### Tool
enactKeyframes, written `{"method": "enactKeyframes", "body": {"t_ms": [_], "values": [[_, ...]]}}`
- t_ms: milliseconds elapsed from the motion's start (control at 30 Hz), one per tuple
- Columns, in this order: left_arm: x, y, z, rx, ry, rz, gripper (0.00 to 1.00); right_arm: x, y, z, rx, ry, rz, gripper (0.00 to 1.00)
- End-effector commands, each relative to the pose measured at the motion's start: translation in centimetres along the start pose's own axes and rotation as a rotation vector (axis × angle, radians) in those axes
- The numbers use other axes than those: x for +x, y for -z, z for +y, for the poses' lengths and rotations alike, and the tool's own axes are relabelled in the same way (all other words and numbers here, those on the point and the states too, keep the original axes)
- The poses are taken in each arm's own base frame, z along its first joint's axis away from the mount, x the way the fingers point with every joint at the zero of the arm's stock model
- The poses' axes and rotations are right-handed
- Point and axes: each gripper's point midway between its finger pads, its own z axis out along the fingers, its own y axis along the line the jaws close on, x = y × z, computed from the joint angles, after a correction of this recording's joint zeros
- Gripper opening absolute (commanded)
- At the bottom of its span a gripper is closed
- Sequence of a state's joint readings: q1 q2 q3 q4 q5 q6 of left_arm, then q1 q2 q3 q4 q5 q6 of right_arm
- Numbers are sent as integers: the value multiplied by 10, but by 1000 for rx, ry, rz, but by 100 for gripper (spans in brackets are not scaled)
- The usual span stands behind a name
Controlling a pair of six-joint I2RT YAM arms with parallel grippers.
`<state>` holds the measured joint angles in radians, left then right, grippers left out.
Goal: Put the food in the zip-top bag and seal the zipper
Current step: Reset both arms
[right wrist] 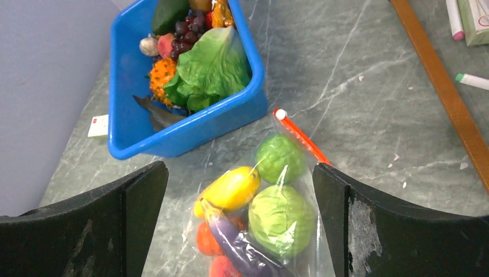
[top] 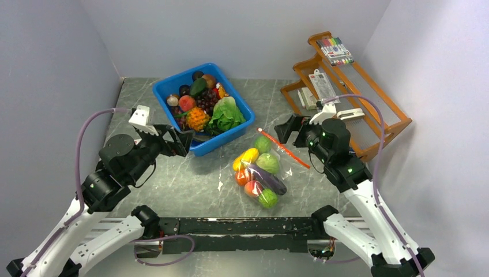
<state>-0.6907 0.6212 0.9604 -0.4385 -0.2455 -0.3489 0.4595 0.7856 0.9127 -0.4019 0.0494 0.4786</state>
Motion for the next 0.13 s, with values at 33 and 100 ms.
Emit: {"method": "enactKeyframes", "body": {"t_ms": [33, 100], "values": [[-11, -1, -6, 18, 16, -25, 99, -21, 7, 4, -1, -12, -66, 100], [-13, -1, -7, 21, 17, -28, 99, -24, 7, 2, 17, -14, -75, 100]]}}
